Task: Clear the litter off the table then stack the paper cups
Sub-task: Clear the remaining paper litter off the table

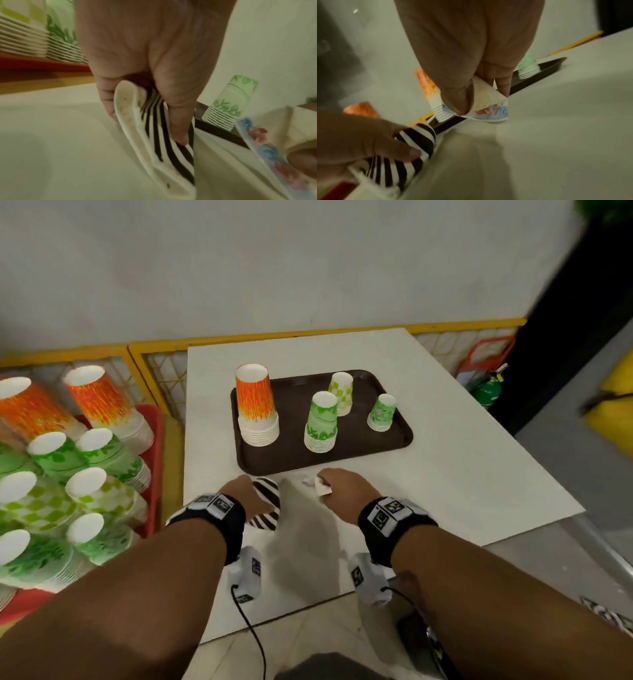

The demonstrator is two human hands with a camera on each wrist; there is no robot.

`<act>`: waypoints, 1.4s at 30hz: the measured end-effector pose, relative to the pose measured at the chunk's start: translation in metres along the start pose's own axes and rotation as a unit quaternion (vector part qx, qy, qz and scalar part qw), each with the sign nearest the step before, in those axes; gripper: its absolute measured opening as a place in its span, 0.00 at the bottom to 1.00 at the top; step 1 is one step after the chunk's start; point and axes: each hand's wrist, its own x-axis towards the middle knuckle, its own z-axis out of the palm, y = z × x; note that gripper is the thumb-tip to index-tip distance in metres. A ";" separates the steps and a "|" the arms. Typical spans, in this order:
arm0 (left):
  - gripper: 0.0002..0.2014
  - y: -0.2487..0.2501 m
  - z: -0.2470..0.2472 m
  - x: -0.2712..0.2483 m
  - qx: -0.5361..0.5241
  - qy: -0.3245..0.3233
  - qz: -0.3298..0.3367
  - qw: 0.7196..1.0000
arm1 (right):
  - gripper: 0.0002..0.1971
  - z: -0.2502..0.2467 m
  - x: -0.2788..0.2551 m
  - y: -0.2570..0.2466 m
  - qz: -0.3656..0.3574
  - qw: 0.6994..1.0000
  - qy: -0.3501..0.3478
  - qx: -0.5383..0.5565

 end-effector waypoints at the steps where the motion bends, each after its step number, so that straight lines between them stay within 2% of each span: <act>1: 0.35 0.012 0.000 -0.001 0.018 -0.003 0.021 1.000 | 0.13 -0.005 -0.008 0.007 0.028 0.999 0.019 0.036; 4: 0.31 0.068 -0.001 -0.006 0.064 -0.016 0.116 0.991 | 0.13 -0.023 -0.038 0.039 0.113 0.977 0.090 0.156; 6: 0.31 0.119 0.004 -0.012 0.081 -0.027 0.182 0.980 | 0.12 -0.037 -0.065 0.068 0.176 0.943 0.153 0.236; 8: 0.32 0.175 0.016 -0.022 0.086 -0.033 0.240 0.966 | 0.15 -0.052 -0.100 0.105 0.256 0.893 0.217 0.300; 10: 0.32 0.232 0.036 -0.035 0.091 -0.054 0.291 0.951 | 0.17 -0.062 -0.140 0.150 0.331 0.828 0.283 0.354; 13: 0.30 0.313 0.080 -0.062 0.103 -0.118 0.342 0.926 | 0.08 -0.059 -0.208 0.219 0.423 0.739 0.352 0.389; 14: 0.30 0.337 0.098 -0.071 0.110 -0.144 0.351 0.919 | 0.05 -0.055 -0.230 0.236 0.443 0.705 0.364 0.418; 15: 0.30 0.360 0.118 -0.080 0.122 -0.169 0.357 0.910 | 0.06 -0.048 -0.250 0.253 0.468 0.674 0.362 0.443; 18: 0.31 0.415 0.186 -0.099 0.169 -0.221 0.389 0.878 | 0.10 -0.018 -0.296 0.300 0.526 0.619 0.337 0.476; 20: 0.32 0.440 0.237 -0.106 0.197 -0.252 0.399 0.860 | 0.18 0.010 -0.312 0.329 0.564 0.637 0.287 0.439; 21: 0.33 0.448 0.262 -0.108 0.223 -0.257 0.396 0.853 | 0.20 0.023 -0.316 0.340 0.580 0.639 0.249 0.439; 23: 0.34 0.459 0.312 -0.106 0.276 -0.258 0.380 0.844 | 0.21 0.055 -0.321 0.365 0.594 0.672 0.175 0.405; 24: 0.34 0.462 0.336 -0.100 0.297 -0.259 0.372 0.840 | 0.22 0.070 -0.320 0.377 0.606 0.671 0.153 0.399; 26: 0.31 0.464 0.382 -0.083 0.337 -0.265 0.357 0.830 | 0.22 0.096 -0.318 0.398 0.634 0.646 0.123 0.407; 28: 0.28 0.466 0.426 -0.058 0.370 -0.270 0.343 0.820 | 0.22 0.122 -0.314 0.421 0.640 0.641 0.073 0.418; 29: 0.28 0.469 0.445 -0.045 0.386 -0.269 0.338 0.815 | 0.23 0.133 -0.311 0.432 0.638 0.627 0.074 0.441; 31: 0.27 0.469 0.482 -0.019 0.409 -0.258 0.324 0.813 | 0.28 0.154 -0.303 0.450 0.649 0.577 0.064 0.492; 33: 0.26 0.466 0.512 0.003 0.436 -0.250 0.306 0.809 | 0.33 0.190 -0.295 0.470 0.635 0.595 0.039 0.491; 34: 0.25 0.463 0.526 0.015 0.448 -0.249 0.300 0.805 | 0.33 0.203 -0.290 0.480 0.638 0.590 0.026 0.495; 36: 0.23 0.455 0.553 0.037 0.454 -0.254 0.293 0.802 | 0.33 0.231 -0.282 0.493 0.633 0.610 -0.002 0.477; 38: 0.26 0.447 0.575 0.052 0.465 -0.246 0.295 0.798 | 0.29 0.255 -0.279 0.501 0.624 0.594 0.004 0.509; 40: 0.29 0.443 0.590 0.060 0.474 -0.241 0.299 0.793 | 0.25 0.279 -0.276 0.506 0.615 0.551 0.029 0.563; 42: 0.32 0.439 0.598 0.064 0.488 -0.251 0.300 0.780 | 0.25 0.296 -0.273 0.510 0.613 0.556 0.006 0.561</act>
